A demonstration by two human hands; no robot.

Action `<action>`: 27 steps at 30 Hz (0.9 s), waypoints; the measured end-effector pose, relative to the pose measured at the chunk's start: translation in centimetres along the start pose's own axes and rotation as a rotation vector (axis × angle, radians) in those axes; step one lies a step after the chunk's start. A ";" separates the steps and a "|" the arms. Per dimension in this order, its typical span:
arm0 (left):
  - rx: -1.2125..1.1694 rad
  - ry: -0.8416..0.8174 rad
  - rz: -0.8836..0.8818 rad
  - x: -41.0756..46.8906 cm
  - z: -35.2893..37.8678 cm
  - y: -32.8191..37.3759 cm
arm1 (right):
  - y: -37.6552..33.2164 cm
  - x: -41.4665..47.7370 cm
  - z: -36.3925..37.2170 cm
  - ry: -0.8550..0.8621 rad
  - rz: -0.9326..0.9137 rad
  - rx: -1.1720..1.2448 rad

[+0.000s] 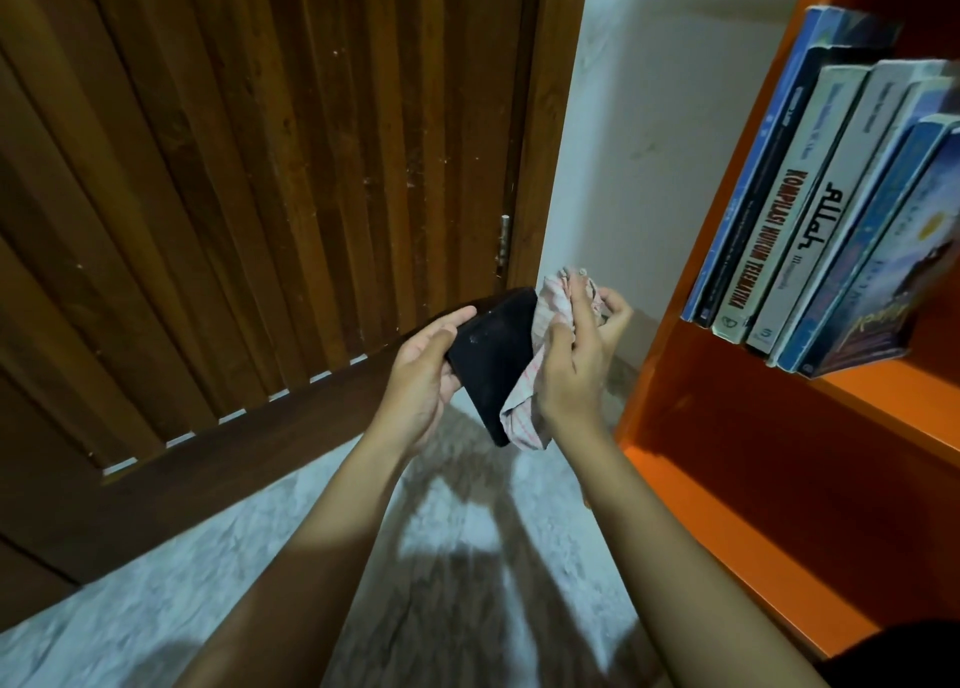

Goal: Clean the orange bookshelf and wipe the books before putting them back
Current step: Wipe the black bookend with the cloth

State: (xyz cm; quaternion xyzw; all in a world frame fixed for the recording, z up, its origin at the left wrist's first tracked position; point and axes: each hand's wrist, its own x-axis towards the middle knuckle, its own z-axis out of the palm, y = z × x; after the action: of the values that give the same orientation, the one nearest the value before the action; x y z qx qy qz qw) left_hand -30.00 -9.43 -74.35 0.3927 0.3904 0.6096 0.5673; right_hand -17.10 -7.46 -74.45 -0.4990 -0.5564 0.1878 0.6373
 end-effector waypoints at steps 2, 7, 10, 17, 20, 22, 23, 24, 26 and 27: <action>-0.032 0.020 -0.004 0.3 0.0 0.2 | -0.1 -0.4 0.1 -0.081 -0.080 0.006; -0.078 0.030 -0.022 0.3 0.3 0.3 | 0.5 -0.9 0.2 -0.097 -0.125 -0.050; -0.140 0.038 -0.018 0.2 0.5 0.4 | 0.7 -1.6 0.5 -0.119 -0.090 -0.079; -0.271 -0.068 0.005 -0.1 2.1 1.3 | 0.1 -3.6 2.9 -0.177 -0.327 -0.323; -0.265 -0.072 -0.006 -0.1 2.0 1.3 | -0.4 -3.2 3.5 -0.151 -0.311 -0.329; -0.186 -0.082 0.003 -0.3 2.0 1.0 | -1.0 -2.9 3.8 -0.117 -0.278 -0.339; -0.150 -0.086 0.009 -0.3 2.0 1.0 | -1.4 -2.6 3.9 -0.105 -0.260 -0.337; -0.124 -0.087 0.015 -0.4 2.0 1.0 | -1.7 -2.4 4.1 -0.100 -0.240 -0.330; -0.096 -0.081 0.023 -0.5 2.0 1.1 | -2.2 -1.8 4.2 -0.087 -0.217 -0.324; -0.089 -0.079 0.025 -0.6 2.0 1.2 | -2.4 -1.5 4.1 -0.077 -0.216 -0.324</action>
State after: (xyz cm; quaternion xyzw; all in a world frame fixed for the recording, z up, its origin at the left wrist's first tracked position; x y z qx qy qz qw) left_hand -28.59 -10.03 -72.52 0.3957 0.3352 0.6173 0.5917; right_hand -22.02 -7.97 -73.70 -0.5248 -0.6538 0.0450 0.5433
